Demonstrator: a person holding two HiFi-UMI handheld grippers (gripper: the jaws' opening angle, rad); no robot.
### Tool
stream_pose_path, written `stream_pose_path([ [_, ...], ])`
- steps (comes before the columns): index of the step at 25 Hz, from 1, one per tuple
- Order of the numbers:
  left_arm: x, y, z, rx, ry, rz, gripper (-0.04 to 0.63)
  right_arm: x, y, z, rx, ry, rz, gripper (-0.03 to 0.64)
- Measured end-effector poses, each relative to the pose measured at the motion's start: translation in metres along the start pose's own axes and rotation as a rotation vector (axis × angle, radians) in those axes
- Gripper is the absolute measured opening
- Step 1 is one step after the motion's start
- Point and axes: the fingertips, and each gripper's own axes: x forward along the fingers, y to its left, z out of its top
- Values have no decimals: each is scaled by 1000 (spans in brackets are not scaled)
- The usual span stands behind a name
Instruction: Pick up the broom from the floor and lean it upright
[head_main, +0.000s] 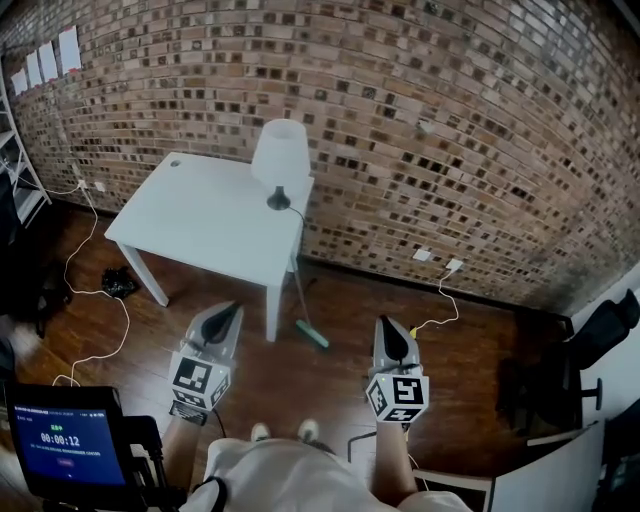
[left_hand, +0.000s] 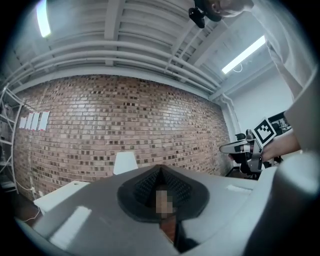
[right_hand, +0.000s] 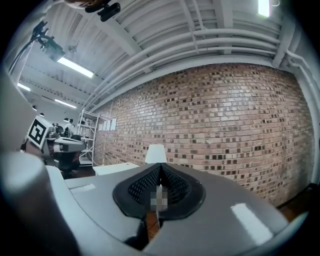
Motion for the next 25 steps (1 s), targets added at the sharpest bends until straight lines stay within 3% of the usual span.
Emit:
stream_pose_path([
  [9,-41,-25,-29,-46,50,-79,-2,-43,16,-28,28,81,2,14],
  [16,-71,-37,-58,-85,135,-72,-2,-75,30,-43,26,157,28,14],
  [20,-95,-66,-67,-79,157,-109,-2,-112,27,-45,48,122,2,14],
  [25,-140,-144,-48,-82,139,-49,-2,-208,-1,-33,71,25,41,12],
])
